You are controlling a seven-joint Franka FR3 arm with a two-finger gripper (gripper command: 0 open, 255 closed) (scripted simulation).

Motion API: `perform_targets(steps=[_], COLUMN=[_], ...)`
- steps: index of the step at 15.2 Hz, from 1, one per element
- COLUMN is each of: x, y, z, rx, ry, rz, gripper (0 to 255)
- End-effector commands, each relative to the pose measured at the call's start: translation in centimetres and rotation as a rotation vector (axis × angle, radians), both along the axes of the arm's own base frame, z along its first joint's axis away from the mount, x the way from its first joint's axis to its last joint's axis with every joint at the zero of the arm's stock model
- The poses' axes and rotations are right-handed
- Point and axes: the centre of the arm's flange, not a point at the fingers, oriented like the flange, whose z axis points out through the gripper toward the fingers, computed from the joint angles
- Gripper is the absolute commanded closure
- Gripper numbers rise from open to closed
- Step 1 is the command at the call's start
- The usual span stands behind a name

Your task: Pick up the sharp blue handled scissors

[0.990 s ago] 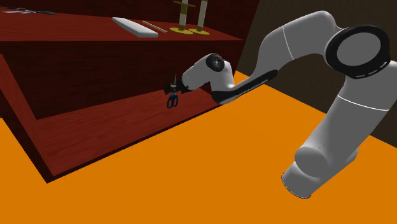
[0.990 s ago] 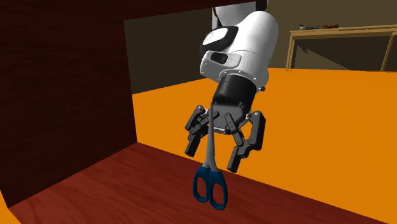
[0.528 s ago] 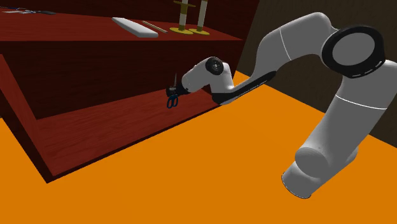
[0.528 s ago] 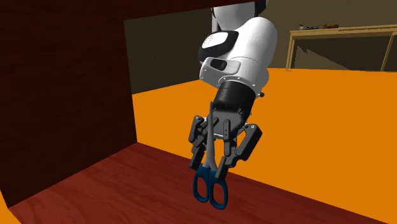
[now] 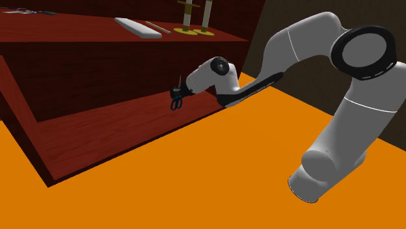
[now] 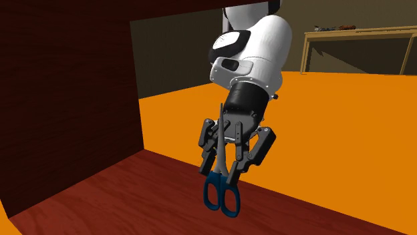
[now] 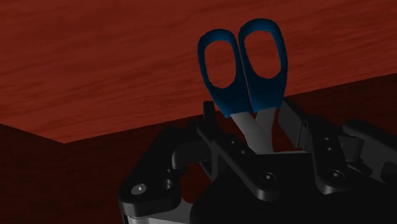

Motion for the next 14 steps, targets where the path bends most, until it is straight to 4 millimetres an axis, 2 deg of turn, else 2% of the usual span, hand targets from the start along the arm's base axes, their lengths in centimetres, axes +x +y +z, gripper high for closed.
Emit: perform_targets(steps=[1, 13, 14], x=[0.1, 0.1, 0.1], y=[0.0, 0.0, 0.0], z=[0.9, 7.3, 7.3], rx=[0.000, 0.000, 0.000], ry=[0.001, 0.001, 0.001], rz=[0.000, 0.000, 0.000], gripper=[255, 255, 255])
